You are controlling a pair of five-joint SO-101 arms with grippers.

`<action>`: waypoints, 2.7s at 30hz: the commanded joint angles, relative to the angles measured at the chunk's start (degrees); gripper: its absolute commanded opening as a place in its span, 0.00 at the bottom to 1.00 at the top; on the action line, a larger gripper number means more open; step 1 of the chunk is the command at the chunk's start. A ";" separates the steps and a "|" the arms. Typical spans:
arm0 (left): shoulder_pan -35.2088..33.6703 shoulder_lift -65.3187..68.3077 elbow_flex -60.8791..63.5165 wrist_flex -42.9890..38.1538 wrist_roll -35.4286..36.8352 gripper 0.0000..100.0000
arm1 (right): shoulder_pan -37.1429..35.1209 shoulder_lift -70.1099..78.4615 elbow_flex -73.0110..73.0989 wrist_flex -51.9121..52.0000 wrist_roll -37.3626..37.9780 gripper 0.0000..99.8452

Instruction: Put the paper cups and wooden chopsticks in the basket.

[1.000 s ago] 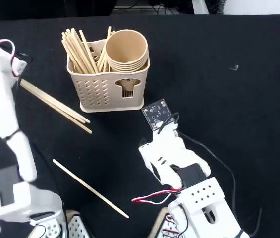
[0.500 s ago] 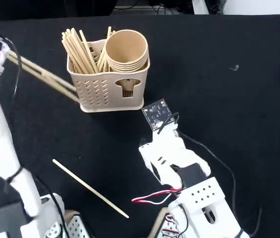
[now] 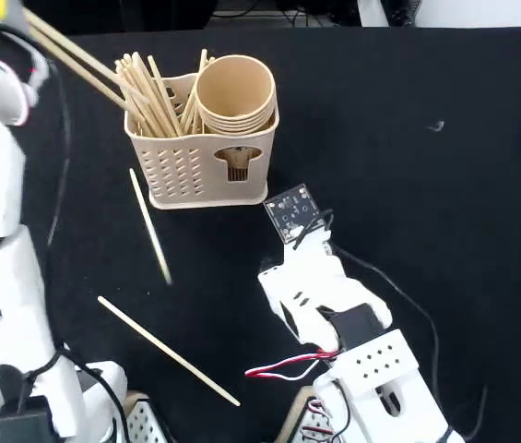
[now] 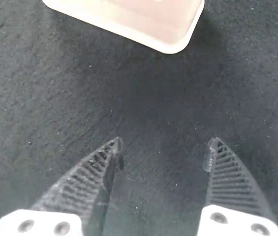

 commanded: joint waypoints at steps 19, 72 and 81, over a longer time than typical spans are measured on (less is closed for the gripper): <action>7.43 -1.05 19.30 -18.20 -7.38 0.03 | 1.41 -1.45 -0.13 -1.23 0.00 0.27; -4.70 -1.14 65.54 24.53 5.45 0.23 | 1.14 -1.45 -0.13 -1.23 0.00 0.27; -4.70 -1.14 76.09 13.71 5.71 0.23 | 1.23 -1.45 -0.13 -1.23 0.00 0.27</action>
